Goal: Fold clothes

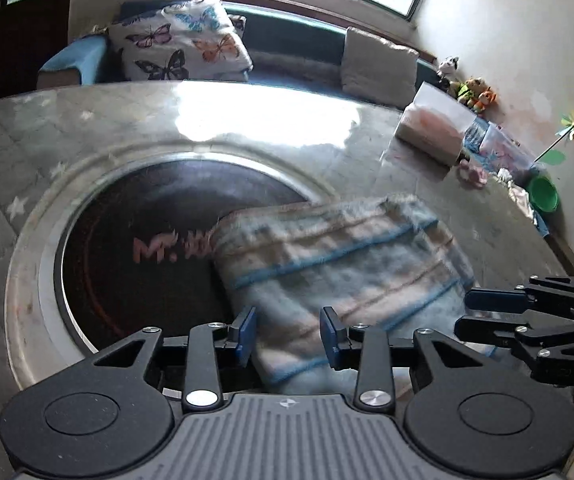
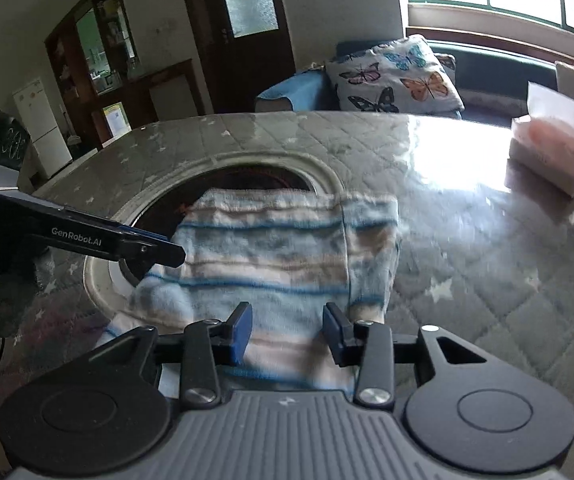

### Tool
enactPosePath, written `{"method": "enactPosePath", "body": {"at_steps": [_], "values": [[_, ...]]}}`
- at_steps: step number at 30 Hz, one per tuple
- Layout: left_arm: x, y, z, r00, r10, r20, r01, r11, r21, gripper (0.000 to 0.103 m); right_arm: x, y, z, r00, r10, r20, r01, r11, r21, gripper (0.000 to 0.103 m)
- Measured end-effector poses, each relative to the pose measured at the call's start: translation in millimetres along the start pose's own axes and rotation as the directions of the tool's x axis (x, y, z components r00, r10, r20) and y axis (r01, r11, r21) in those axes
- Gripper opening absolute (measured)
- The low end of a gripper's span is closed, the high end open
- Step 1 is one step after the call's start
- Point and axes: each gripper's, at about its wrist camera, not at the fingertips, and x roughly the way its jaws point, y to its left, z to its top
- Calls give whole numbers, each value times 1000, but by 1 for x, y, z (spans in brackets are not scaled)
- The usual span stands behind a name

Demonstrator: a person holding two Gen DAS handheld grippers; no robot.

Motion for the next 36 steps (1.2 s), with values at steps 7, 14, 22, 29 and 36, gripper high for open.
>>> {"method": "enactPosePath", "body": {"at_steps": [7, 14, 22, 29, 36], "values": [[23, 6, 28, 1000, 20, 14, -20, 1000, -8, 37, 26, -12, 33, 1000, -18, 21, 18, 1000, -2, 43], [42, 15, 34, 999, 48, -2, -48, 999, -14, 37, 56, -27, 45, 999, -44, 8, 44, 999, 18, 43], [20, 11, 26, 998, 61, 18, -61, 998, -35, 49, 41, -34, 40, 998, -49, 35, 46, 997, 62, 52], [0, 6, 2, 998, 67, 8, -66, 995, -74, 58, 22, -48, 17, 998, -56, 11, 54, 988, 143, 56], [-4, 2, -15, 998, 55, -18, -57, 993, -106, 57, 22, -53, 1, 1000, -9, 2, 8, 975, 224, 55]]}}
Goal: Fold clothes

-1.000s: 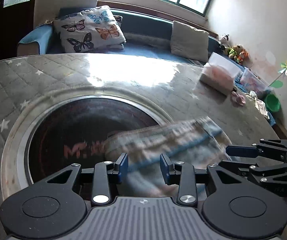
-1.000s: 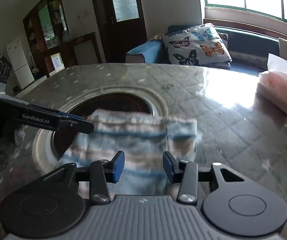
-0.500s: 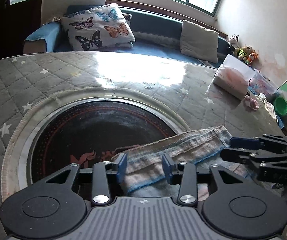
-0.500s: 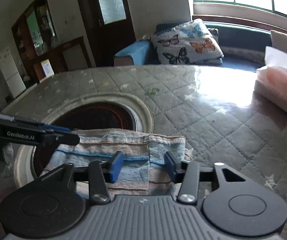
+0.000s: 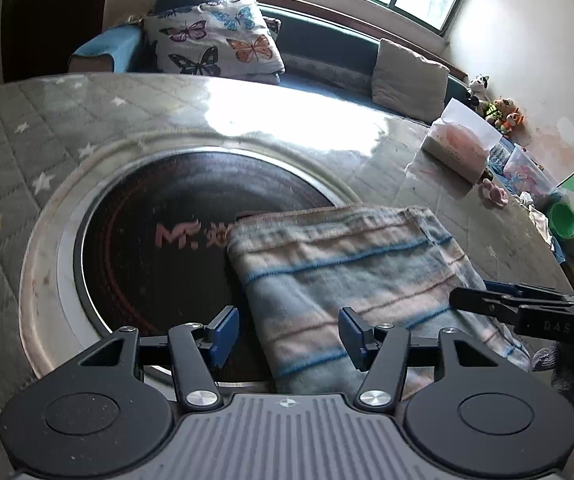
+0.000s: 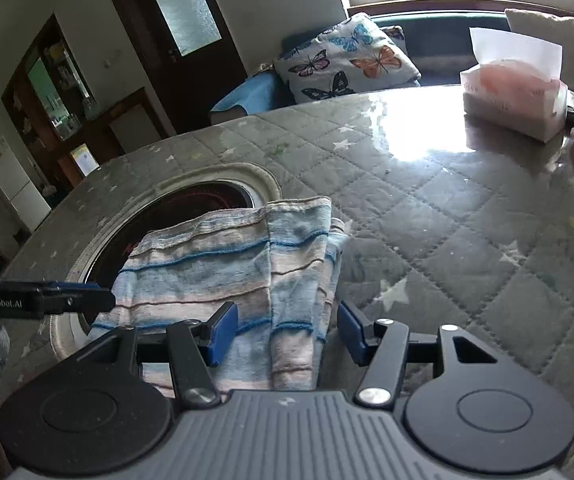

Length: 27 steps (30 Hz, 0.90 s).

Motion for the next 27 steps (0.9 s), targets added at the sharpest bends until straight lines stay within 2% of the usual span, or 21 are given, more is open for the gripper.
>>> {"method": "enactPosePath", "body": {"at_steps": [3, 7, 10, 14, 22, 27], "values": [[2, -3, -4, 1000, -7, -12, 7, 1000, -4, 54, 1, 3, -2, 1000, 14, 1, -14, 1000, 8, 46], [4, -6, -7, 1000, -16, -24, 16, 1000, 1, 44, -1, 5, -7, 1000, 17, 3, -17, 999, 33, 24], [3, -8, -8, 999, -21, -29, 21, 1000, 8, 41, -7, 2, -14, 1000, 22, 14, -23, 998, 61, 19], [0, -15, -16, 998, -50, -43, 51, 999, 20, 38, -21, 1, -26, 999, 15, 31, -18, 995, 94, 17], [-13, -38, -41, 993, -102, -57, 106, 992, 74, 41, -65, -8, -62, 999, -26, 43, 18, 985, 171, 17], [-18, -44, -50, 994, -97, -52, 101, 992, 80, 43, -80, -10, -72, 997, -58, 53, 48, 984, 172, 24]]}}
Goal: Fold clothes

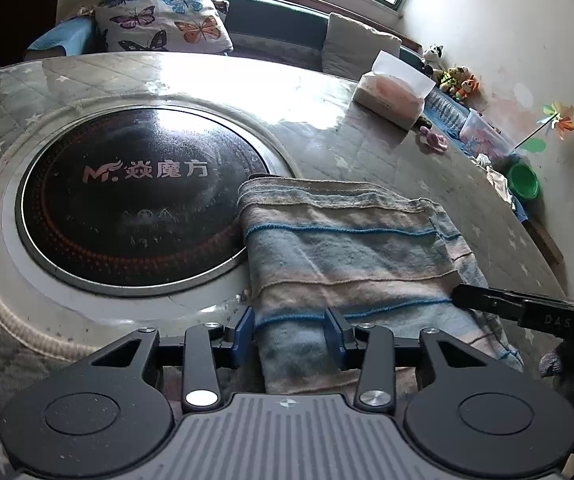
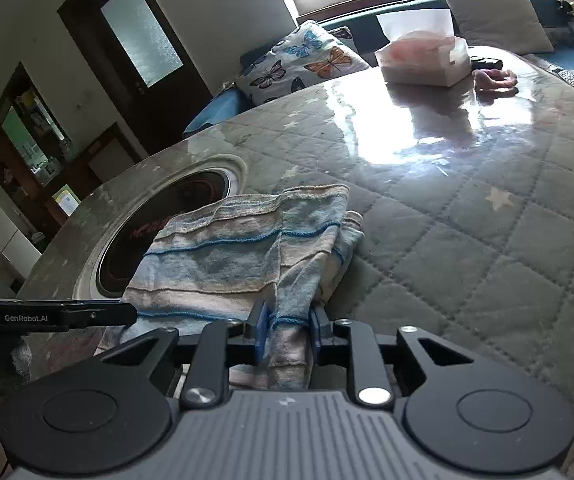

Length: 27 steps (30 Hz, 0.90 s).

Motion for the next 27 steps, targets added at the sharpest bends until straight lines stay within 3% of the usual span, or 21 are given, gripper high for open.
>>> {"method": "enactPosePath", "body": {"at_steps": [1, 7, 12, 18, 27], "values": [[0, 0, -1, 1000, 0, 1, 0, 1000, -4, 43, 0, -1, 0, 1000, -3, 4, 3, 1000, 1, 29], [-1, -1, -3, 1000, 2, 2, -2, 1000, -12, 39, 8, -2, 1, 999, 28, 19, -29, 999, 28, 30], [-3, -6, -3, 1000, 4, 2, -4, 1000, -7, 13, 8, -3, -5, 998, 48, 32, -49, 997, 56, 16], [-13, -29, 12, 999, -24, 36, 22, 999, 48, 10, -12, -4, 0, 994, 58, 91, -64, 995, 70, 11], [0, -74, 56, 994, -74, 86, 62, 989, 132, 10, -44, -15, 33, 981, -18, 191, 12, 999, 34, 10]]}}
